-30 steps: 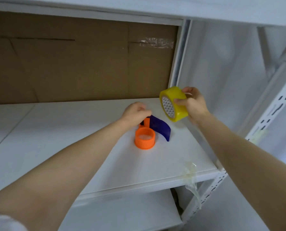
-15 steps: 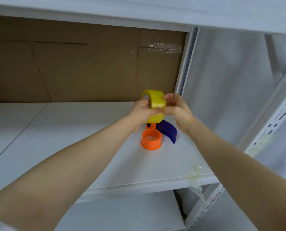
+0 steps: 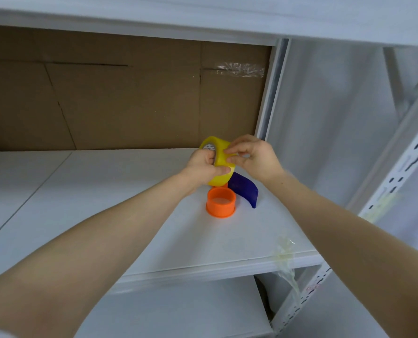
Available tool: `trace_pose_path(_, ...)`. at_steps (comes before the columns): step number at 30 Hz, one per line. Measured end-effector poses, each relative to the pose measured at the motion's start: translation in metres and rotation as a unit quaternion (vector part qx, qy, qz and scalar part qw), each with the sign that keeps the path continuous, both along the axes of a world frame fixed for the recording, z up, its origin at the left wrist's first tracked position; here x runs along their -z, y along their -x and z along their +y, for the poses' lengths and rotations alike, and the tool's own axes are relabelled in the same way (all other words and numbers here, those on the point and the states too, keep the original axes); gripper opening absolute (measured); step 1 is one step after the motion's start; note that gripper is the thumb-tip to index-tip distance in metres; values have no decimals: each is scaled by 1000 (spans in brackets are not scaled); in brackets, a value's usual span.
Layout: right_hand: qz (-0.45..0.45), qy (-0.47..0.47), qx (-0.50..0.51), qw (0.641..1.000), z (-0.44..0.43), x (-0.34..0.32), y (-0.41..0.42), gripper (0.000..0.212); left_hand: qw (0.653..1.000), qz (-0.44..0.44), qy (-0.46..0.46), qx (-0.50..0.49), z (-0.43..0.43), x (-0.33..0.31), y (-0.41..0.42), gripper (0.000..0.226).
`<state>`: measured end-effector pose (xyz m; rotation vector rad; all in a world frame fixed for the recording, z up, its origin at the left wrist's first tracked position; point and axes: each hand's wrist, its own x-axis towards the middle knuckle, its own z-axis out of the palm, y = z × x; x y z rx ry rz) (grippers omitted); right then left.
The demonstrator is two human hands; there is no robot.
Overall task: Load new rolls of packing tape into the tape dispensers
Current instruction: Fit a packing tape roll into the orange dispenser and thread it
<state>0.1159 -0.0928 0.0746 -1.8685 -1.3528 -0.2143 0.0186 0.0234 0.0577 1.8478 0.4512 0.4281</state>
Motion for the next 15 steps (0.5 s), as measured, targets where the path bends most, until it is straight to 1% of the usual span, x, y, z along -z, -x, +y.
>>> trace_pose_path(3, -42, 16, 1, 999, 0, -2, -1, 13, 1000, 17, -24, -5, 0, 0, 1, 40)
trace_pose_path(6, -113, 72, -4, 991, 0, -7, -2, 10, 999, 29, -42, 3, 0, 0, 2, 39)
trace_pose_path(10, -205, 161, -1, 965, 3, -14, 4, 18, 997, 44, -59, -7, 4, 0, 6, 29)
trace_pose_path(12, -261, 204, 7, 943, 5, -18, 8, 23, 996, 51, -76, 0, 6, 0, 8, 22)
trace_pose_path(15, -314, 237, 10, 919, 7, -23, 12, 25, 993, 64, -94, 6, 7, 1, 11, 18)
